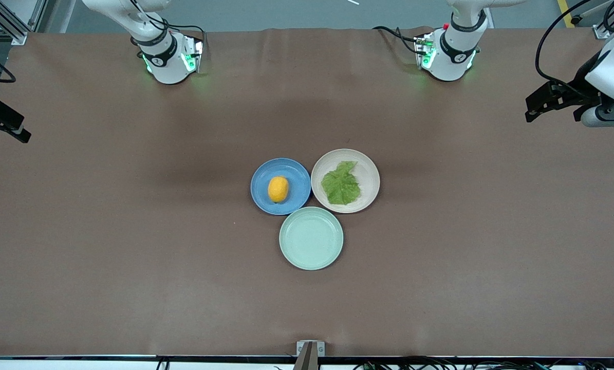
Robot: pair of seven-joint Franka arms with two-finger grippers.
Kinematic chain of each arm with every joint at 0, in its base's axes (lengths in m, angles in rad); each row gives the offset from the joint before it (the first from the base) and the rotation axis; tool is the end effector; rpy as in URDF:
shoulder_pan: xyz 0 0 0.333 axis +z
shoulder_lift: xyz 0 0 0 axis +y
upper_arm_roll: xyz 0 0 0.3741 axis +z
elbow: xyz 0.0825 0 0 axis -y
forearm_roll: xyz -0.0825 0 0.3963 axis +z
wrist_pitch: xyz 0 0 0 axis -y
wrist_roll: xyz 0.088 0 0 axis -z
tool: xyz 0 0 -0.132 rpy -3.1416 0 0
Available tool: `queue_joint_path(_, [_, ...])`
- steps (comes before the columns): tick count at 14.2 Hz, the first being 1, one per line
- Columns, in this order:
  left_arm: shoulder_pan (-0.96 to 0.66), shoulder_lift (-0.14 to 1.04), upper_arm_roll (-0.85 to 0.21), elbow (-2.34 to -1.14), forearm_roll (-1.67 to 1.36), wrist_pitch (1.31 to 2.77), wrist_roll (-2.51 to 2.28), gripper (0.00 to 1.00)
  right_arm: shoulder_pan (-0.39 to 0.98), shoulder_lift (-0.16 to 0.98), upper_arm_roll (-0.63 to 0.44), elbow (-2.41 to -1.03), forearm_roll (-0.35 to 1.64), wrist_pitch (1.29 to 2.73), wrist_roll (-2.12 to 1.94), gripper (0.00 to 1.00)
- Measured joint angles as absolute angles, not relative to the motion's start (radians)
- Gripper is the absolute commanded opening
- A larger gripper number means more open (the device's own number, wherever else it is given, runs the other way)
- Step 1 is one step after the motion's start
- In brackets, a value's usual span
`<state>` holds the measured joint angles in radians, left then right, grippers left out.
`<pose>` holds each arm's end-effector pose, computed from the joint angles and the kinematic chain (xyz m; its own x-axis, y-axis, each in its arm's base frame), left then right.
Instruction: Pick lemon and lettuce from plates
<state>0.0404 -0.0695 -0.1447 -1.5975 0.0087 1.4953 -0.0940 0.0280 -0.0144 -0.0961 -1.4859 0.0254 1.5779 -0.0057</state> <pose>0.5295 -0.0575 0.6761 0.9995 -0.0089 -0.0315 -0.0096 -0.9997 -0.0218 0.5637 -0.0356 0.7077 0.9924 -0.0623 0.1063 -0.0598 -0.9979 -0.0260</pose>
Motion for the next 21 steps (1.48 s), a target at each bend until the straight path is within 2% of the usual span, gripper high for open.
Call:
queue_joint_path(6, [0.040, -0.046, -0.142, -1.581, 0.009, 1.495, -0.094, 1.00, 0.028, -0.014, -0.096, -1.486, 0.025, 1.578, -0.006, 1.00])
queue_joint_path(8, [0.040, 0.005, -0.140, -1.559, 0.009, 1.508, -0.094, 1.00, 0.028, -0.014, -0.095, -1.485, 0.025, 1.578, -0.006, 1.00])
queue_joint_path(13, [0.020, 0.205, -0.153, -1.554, 0.009, 1.695, -0.131, 1.00, 0.051, -0.012, -0.087, -1.485, 0.028, 1.577, -0.006, 1.00])
queue_joint_path(17, [-0.027, 0.346, -0.156, -1.580, 0.009, 1.838, -0.290, 1.00, 0.197, 0.026, -0.078, -1.485, 0.029, 1.576, -0.002, 1.00])
queue_joint_path(21, [-0.108, 0.429, -0.160, -1.649, 0.009, 1.993, -0.475, 0.99, 0.385, 0.138, -0.074, -1.487, 0.028, 1.579, 0.119, 1.00])
